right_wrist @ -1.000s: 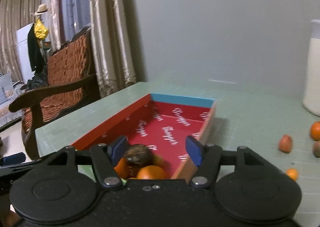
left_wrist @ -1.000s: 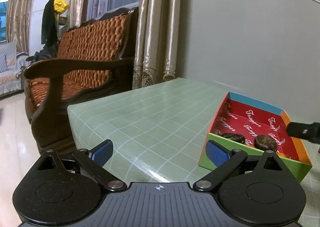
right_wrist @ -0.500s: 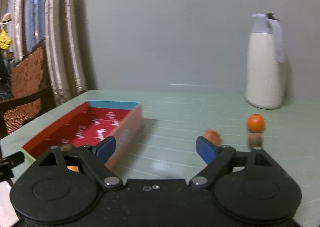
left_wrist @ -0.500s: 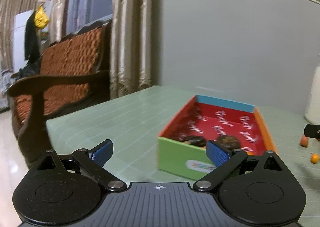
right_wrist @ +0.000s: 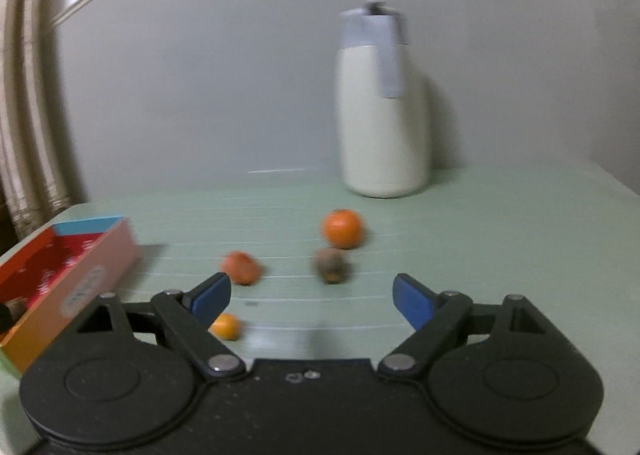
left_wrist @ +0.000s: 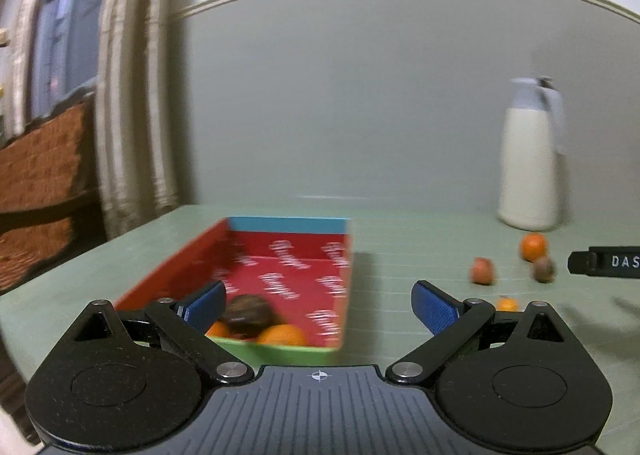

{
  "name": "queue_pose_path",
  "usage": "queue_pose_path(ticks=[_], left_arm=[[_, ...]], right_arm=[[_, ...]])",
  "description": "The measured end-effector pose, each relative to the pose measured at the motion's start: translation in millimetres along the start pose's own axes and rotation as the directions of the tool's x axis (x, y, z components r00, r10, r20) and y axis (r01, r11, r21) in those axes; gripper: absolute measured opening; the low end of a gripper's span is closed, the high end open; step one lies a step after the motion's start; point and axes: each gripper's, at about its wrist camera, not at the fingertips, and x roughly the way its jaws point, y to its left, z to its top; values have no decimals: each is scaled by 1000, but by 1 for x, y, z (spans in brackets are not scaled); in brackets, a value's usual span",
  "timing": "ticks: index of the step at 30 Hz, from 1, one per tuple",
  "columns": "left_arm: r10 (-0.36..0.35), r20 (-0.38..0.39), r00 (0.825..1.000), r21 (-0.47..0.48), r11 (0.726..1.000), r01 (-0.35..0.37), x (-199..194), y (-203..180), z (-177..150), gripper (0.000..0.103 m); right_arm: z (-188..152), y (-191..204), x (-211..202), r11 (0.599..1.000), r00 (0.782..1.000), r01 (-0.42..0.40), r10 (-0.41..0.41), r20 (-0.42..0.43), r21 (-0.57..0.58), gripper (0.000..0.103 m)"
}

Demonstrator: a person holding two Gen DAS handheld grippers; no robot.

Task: Organize fruits
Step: 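Withdraw the open right tool from the box back over the table, then move the left tool to the small kumquat and grasp it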

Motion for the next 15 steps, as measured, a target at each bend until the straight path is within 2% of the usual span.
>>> queue_pose_path(ticks=[4, 7, 15], left_arm=[[-70, -18, 997, 32, 997, 71, 8, -28, 2, 98], [-113, -38, 993, 39, 993, 114, 17, -46, 4, 98], [-177, -79, 981, 80, 980, 183, 40, -84, 5, 98]], right_arm=[[-3, -29, -4, 996, 997, 78, -79, 7, 43, 96], [-4, -47, -8, 990, 991, 128, -130, 19, 65, 96], [-7, -88, -17, 953, 959, 274, -281, 37, 130, 98]])
